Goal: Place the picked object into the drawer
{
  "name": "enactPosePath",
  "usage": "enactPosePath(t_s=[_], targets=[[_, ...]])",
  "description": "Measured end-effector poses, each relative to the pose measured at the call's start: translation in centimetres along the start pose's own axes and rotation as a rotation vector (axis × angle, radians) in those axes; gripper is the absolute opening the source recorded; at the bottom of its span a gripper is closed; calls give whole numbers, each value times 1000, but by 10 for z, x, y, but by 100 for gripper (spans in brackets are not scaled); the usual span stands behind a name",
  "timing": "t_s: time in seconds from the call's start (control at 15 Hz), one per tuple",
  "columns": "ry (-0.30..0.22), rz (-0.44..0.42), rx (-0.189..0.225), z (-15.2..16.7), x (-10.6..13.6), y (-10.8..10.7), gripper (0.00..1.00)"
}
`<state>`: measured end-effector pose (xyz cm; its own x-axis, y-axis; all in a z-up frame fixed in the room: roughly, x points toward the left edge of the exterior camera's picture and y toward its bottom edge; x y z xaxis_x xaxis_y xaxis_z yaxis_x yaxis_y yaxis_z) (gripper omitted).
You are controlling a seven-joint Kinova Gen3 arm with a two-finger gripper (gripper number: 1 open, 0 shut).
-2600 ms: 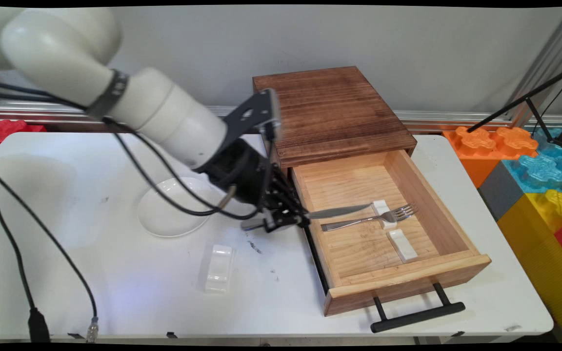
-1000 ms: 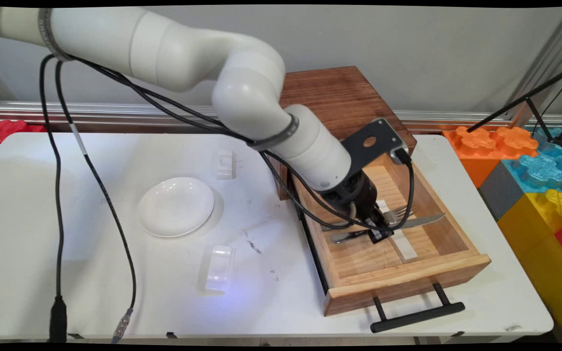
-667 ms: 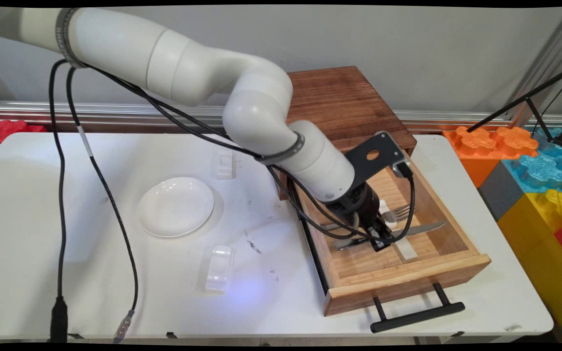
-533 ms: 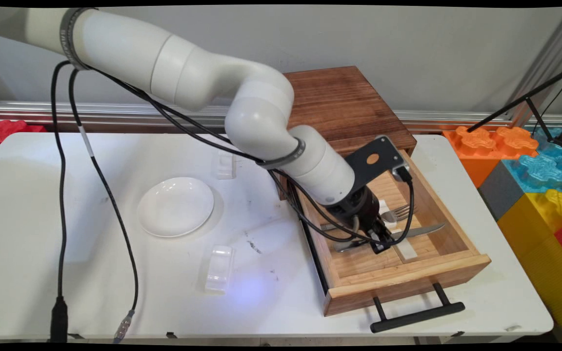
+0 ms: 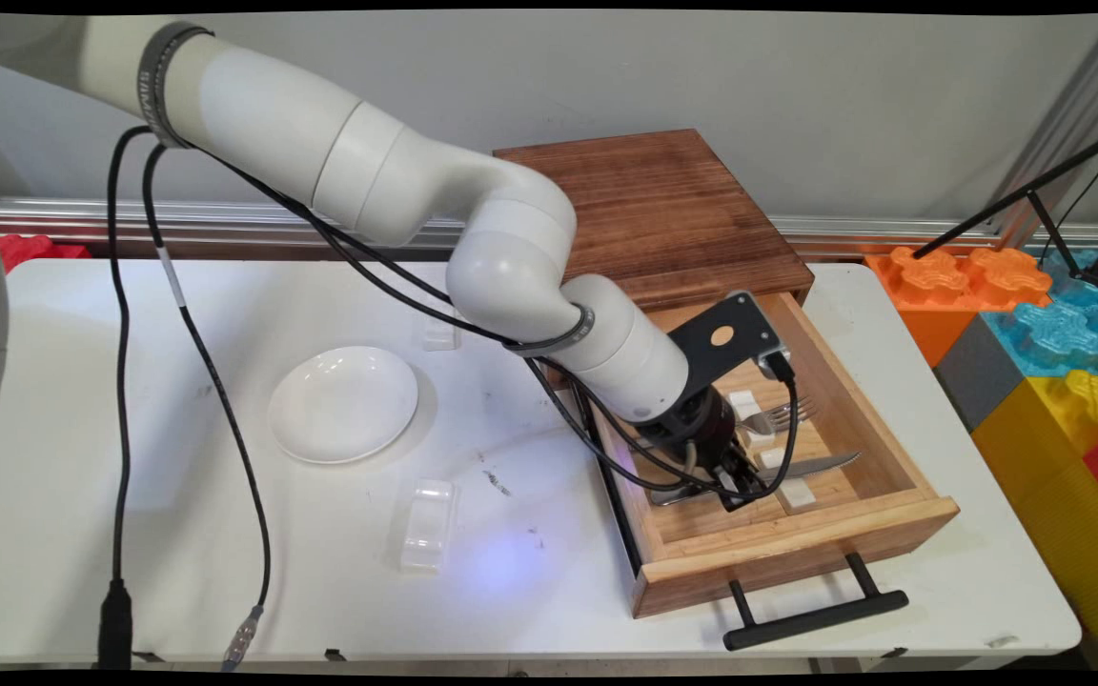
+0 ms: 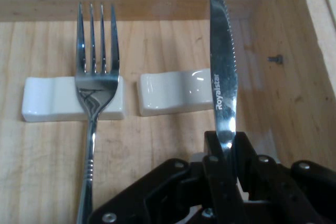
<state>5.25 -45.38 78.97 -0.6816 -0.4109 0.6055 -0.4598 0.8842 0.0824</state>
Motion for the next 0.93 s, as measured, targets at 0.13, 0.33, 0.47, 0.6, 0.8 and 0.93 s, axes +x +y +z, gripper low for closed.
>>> enactPosePath(t_s=[0.13,0.33,0.47,0.6,0.8,0.93], targets=[[1,-2,0,4,-3,0,0],[3,-7,4,9,-7,-2,0],[3,-13,6,13,-9,-3,0],[5,-18,8,16,-11,-4,0],[9,-21,5,20,-12,-4,100],[12,-20,2,21,-12,-4,100]])
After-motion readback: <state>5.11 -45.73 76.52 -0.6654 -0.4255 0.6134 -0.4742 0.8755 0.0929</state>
